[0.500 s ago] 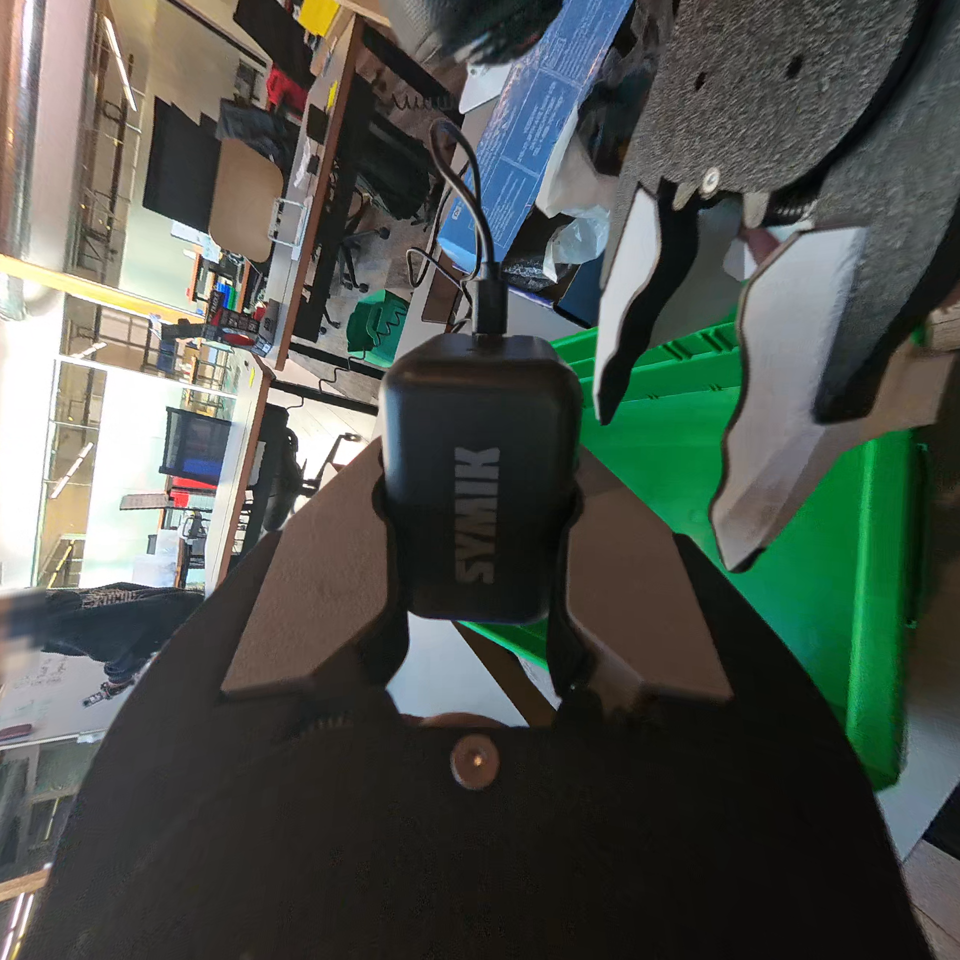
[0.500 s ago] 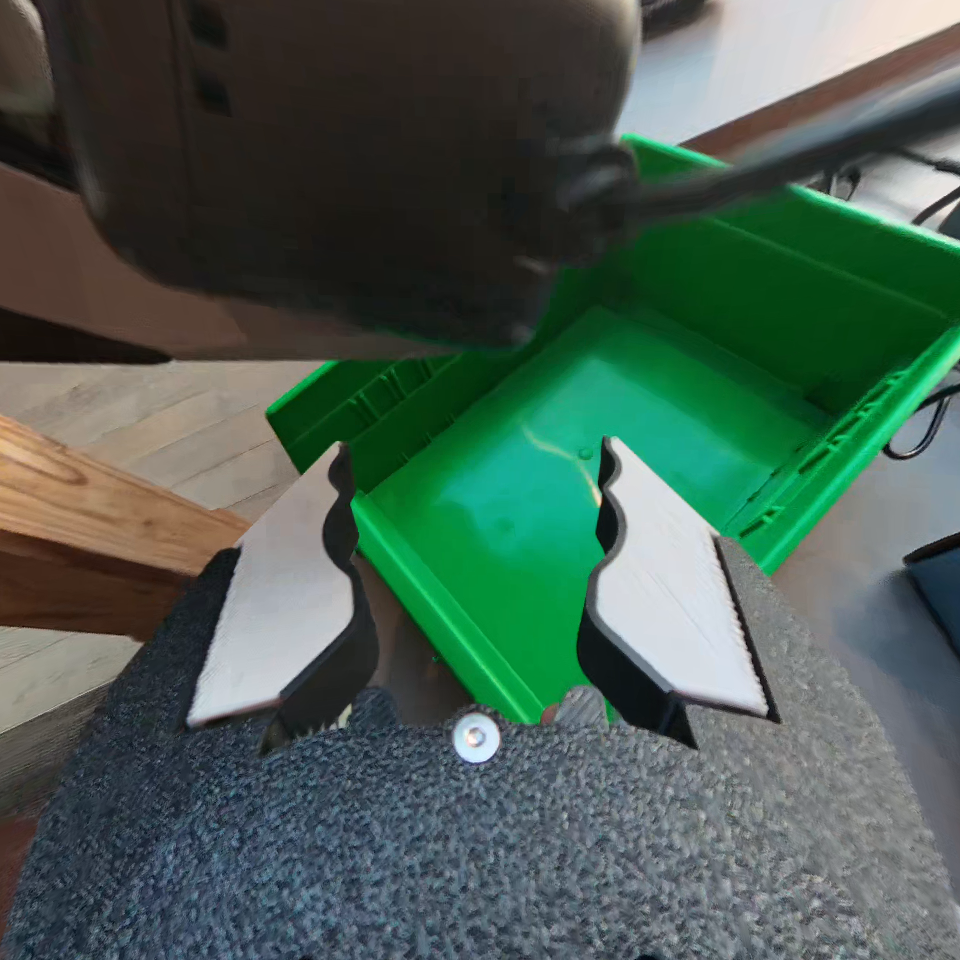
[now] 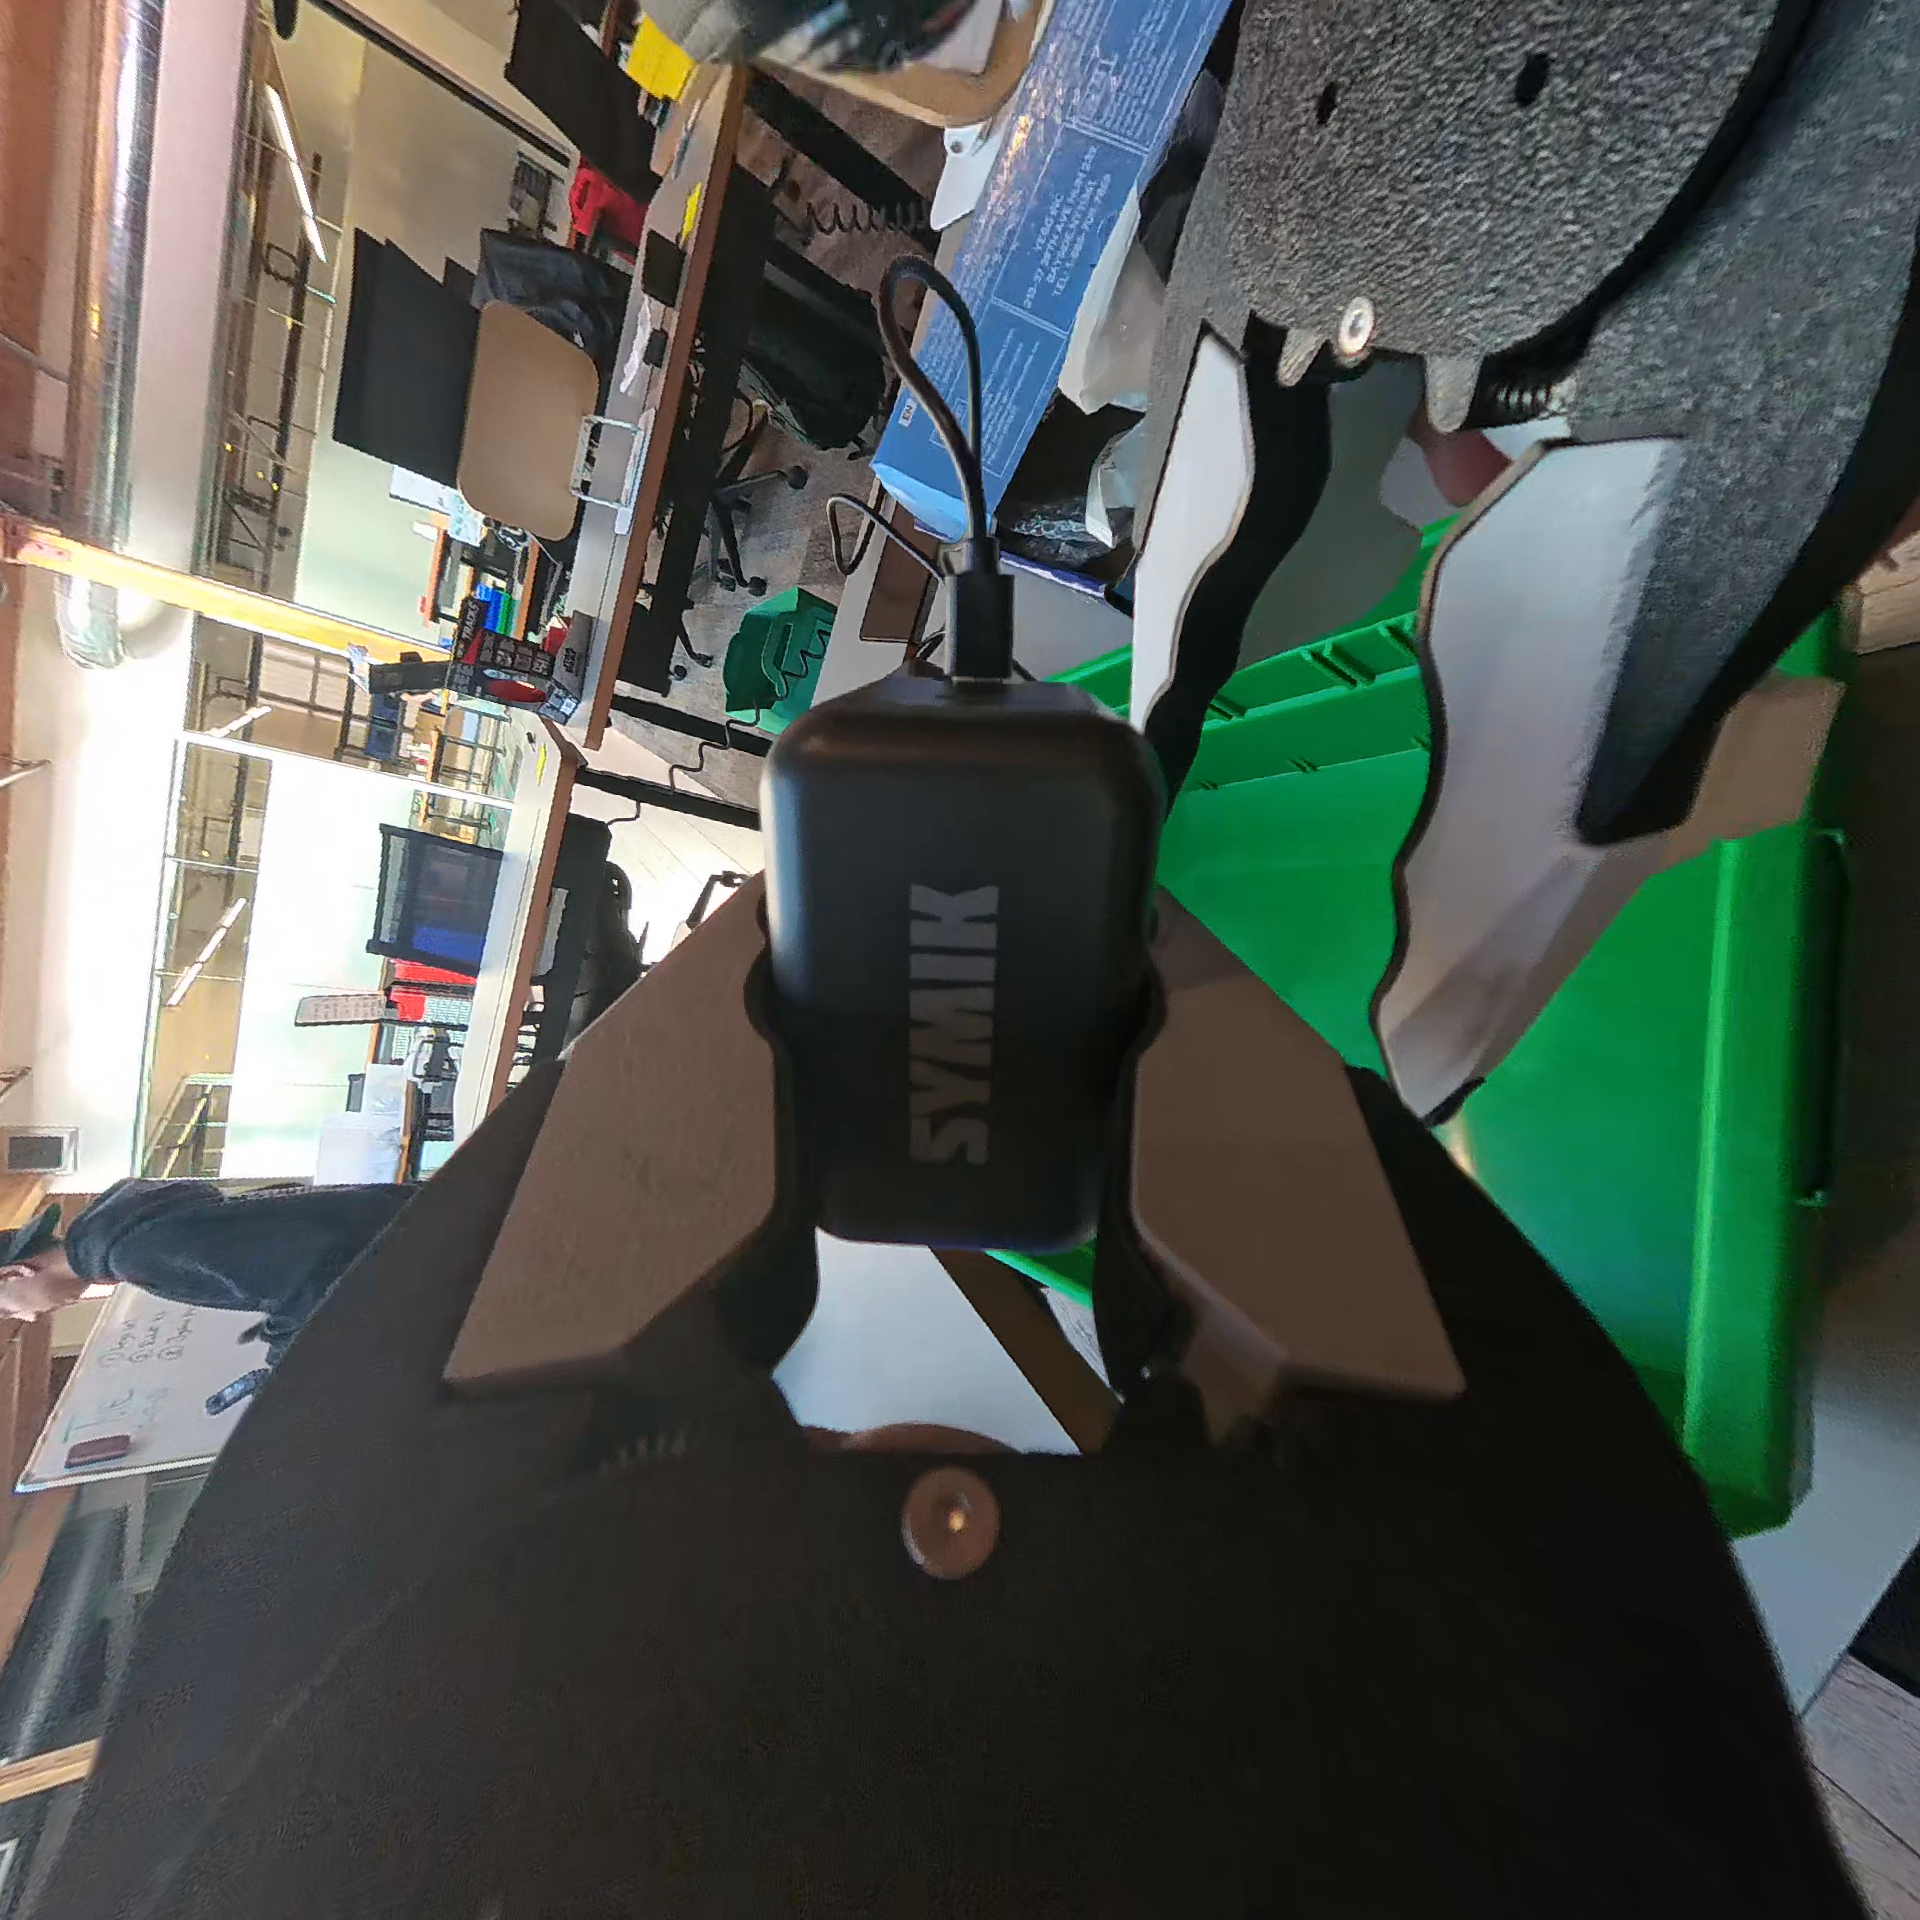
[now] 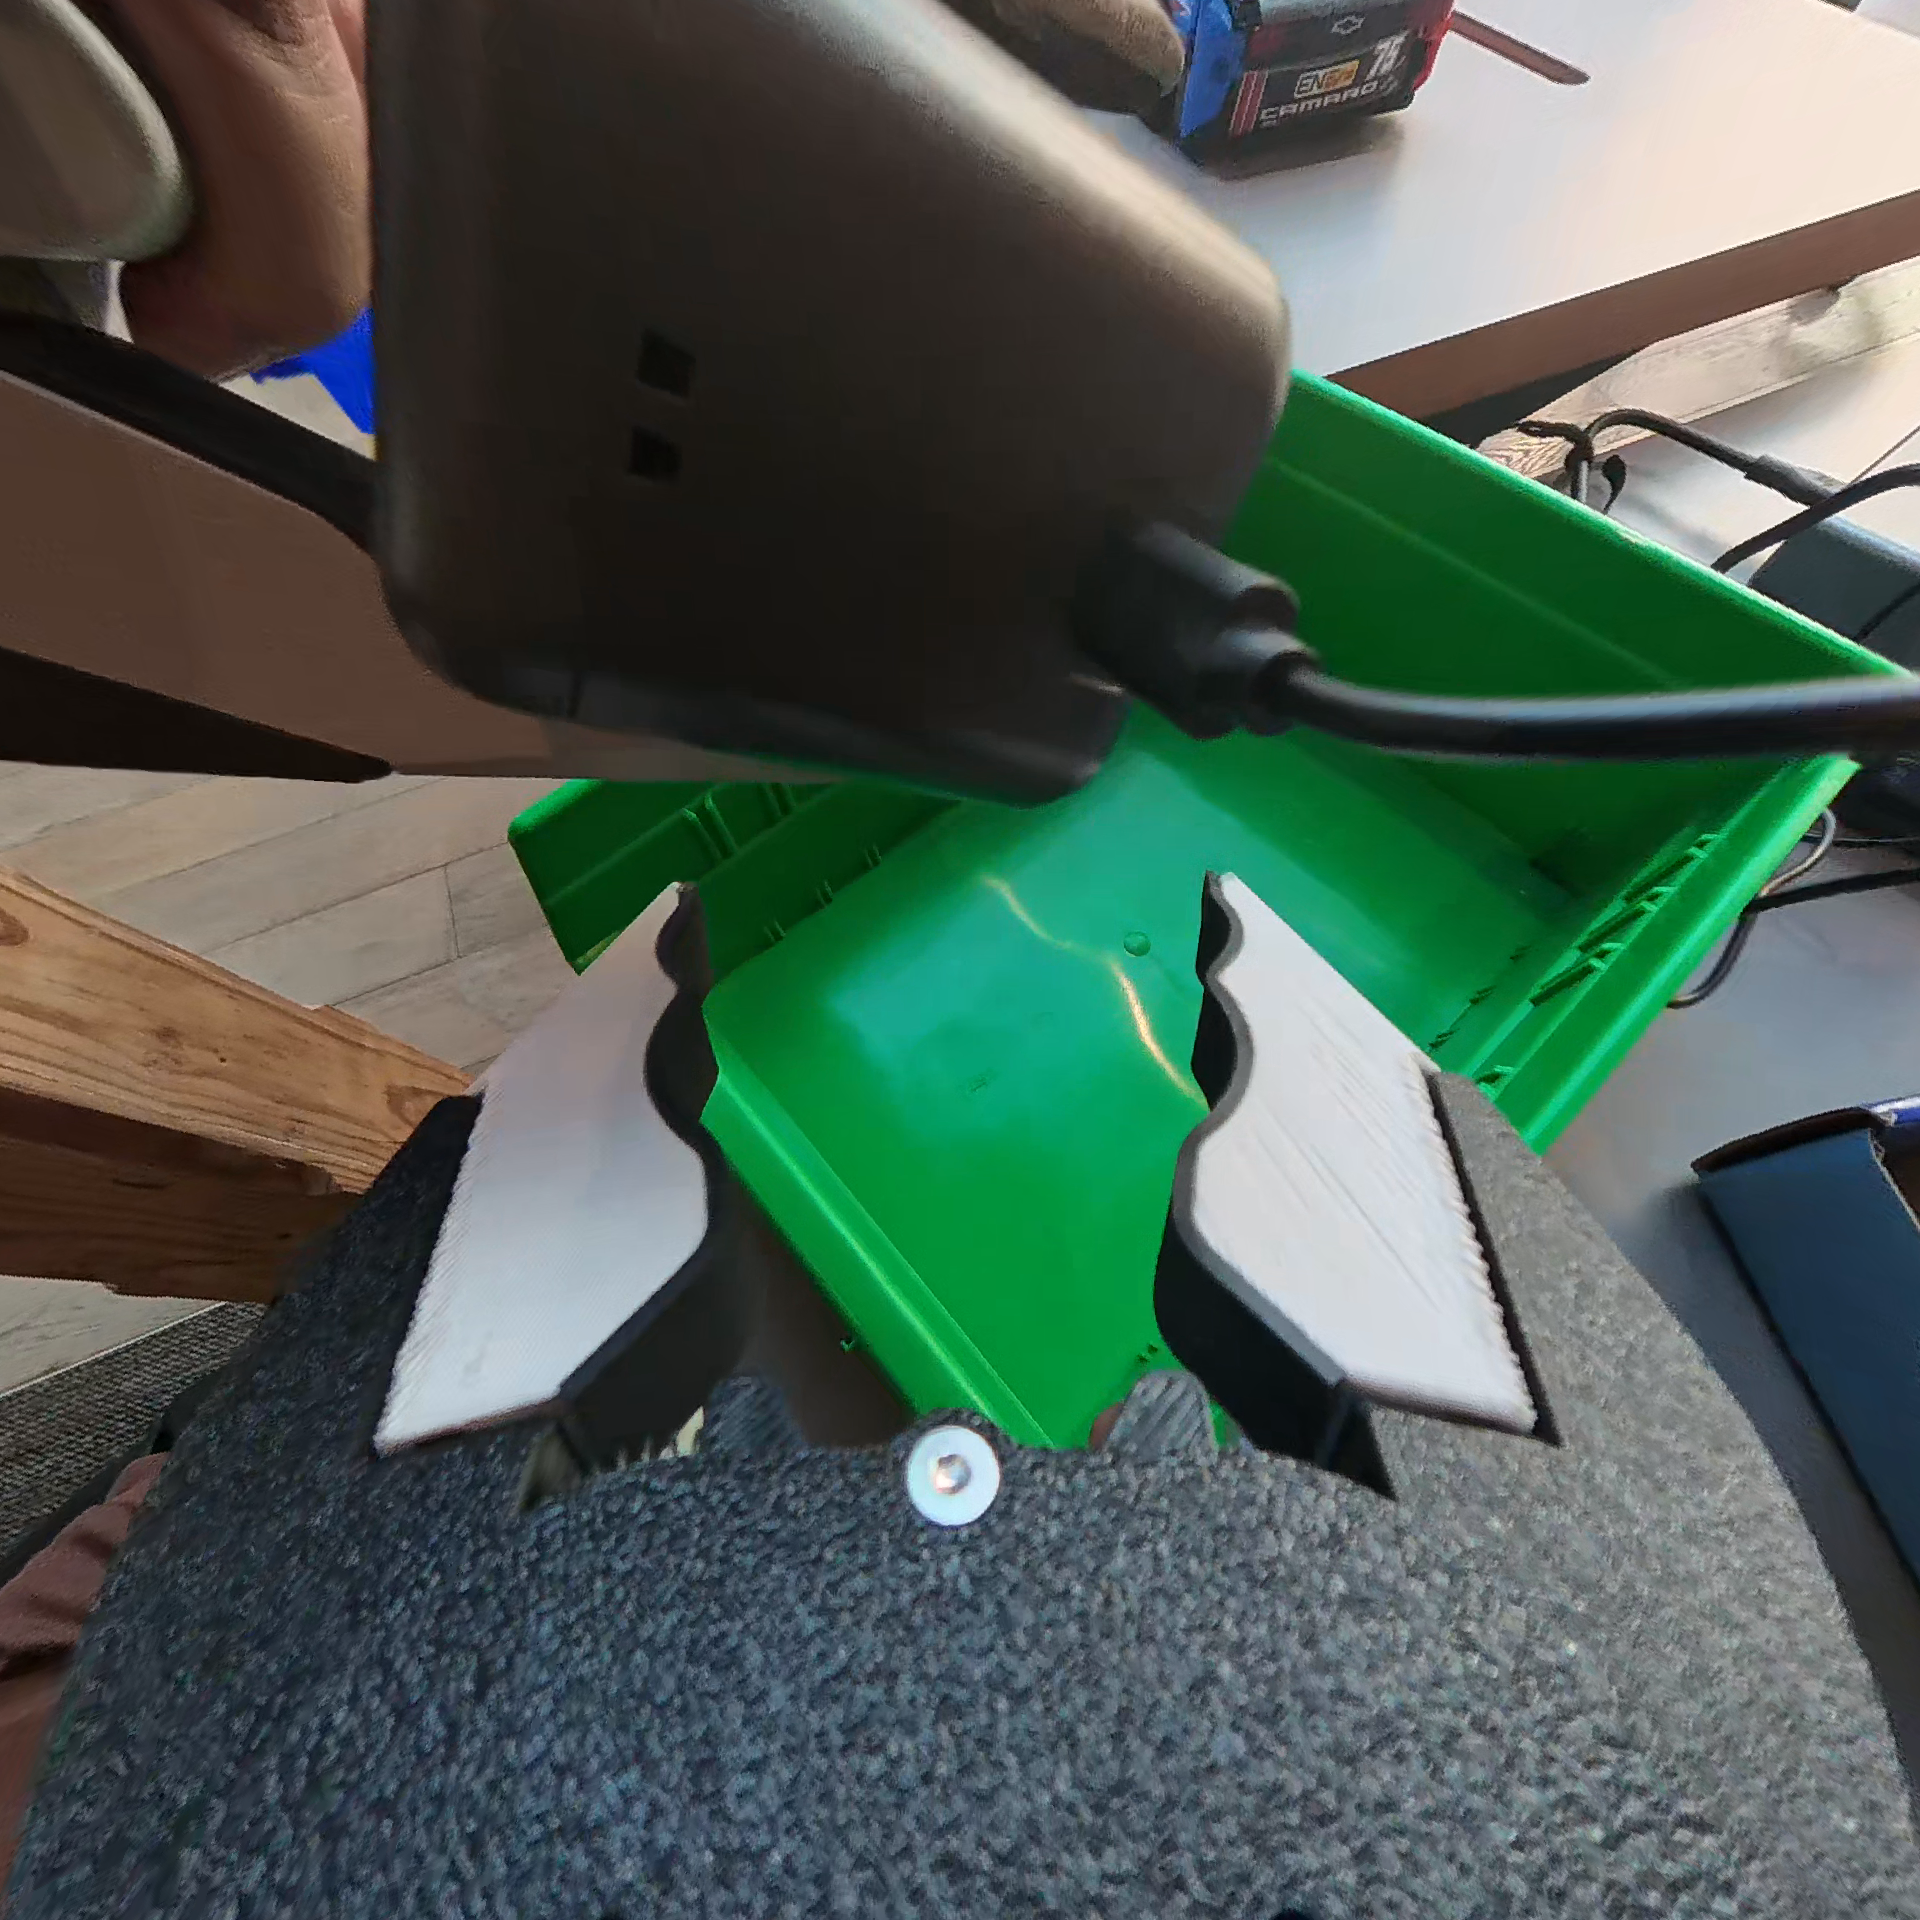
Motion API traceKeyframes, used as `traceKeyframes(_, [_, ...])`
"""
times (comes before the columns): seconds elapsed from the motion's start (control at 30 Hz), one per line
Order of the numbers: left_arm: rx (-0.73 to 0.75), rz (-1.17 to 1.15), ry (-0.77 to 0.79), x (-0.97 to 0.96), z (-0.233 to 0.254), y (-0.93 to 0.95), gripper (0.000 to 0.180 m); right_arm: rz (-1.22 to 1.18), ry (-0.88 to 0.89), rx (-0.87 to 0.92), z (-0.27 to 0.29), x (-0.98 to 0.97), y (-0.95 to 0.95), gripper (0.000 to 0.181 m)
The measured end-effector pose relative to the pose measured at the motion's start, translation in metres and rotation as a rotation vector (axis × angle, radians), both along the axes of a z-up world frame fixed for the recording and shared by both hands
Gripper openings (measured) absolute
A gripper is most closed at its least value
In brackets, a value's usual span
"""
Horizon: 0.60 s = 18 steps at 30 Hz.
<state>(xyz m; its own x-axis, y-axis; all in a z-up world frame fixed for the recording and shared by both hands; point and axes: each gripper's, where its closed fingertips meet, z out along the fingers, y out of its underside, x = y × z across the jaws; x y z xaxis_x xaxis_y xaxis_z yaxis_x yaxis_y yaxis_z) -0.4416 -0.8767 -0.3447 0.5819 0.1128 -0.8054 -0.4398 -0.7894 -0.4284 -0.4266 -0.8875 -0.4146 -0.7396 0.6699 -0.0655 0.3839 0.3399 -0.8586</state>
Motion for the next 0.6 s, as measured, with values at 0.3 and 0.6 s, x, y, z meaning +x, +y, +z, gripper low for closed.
traceKeyframes(0.3, [-0.017,0.012,0.004,-0.007,-0.01,-0.004,0.063,0.014,-0.02,-0.001,-0.004,0.005,0.004,0.093])
traceKeyframes(0.6, [-0.013,-0.007,0.03,-0.001,-0.003,0.001,0.063,0.023,-0.047,0.004,-0.008,0.002,0.003,0.093])
